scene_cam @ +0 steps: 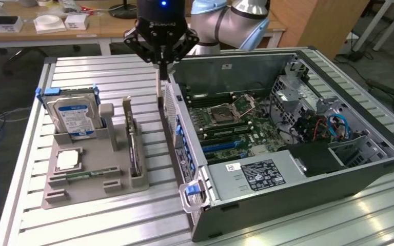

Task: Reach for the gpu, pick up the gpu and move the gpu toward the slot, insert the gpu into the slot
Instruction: 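Reach for the gpu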

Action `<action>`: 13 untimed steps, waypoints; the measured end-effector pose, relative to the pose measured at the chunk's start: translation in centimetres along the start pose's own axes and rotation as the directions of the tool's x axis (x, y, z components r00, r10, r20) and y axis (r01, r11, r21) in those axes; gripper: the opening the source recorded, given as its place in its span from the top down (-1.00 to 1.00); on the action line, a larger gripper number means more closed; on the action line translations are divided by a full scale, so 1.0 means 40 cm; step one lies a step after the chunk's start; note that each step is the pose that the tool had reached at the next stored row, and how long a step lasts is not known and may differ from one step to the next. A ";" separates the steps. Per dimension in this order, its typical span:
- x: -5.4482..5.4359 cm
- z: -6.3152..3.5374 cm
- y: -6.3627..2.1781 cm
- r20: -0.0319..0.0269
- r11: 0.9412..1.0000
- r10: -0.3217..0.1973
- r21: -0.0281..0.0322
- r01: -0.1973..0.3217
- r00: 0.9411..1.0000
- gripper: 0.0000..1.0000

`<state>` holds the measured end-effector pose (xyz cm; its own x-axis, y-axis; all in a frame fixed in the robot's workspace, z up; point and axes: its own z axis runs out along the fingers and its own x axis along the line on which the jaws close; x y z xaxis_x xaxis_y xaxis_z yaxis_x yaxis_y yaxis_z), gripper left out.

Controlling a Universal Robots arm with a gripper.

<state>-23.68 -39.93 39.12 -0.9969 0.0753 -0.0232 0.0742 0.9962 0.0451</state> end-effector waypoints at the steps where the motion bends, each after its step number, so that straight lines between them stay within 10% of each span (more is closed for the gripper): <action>1: 0.011 0.000 -0.001 0.000 1.000 0.000 0.000 0.000 1.000 0.80; 13: 0.134 0.001 -0.011 0.000 1.000 0.000 0.000 0.000 1.000 0.80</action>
<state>-29.06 -39.97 38.95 -0.9969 0.0752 -0.0231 0.0741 0.9962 0.0451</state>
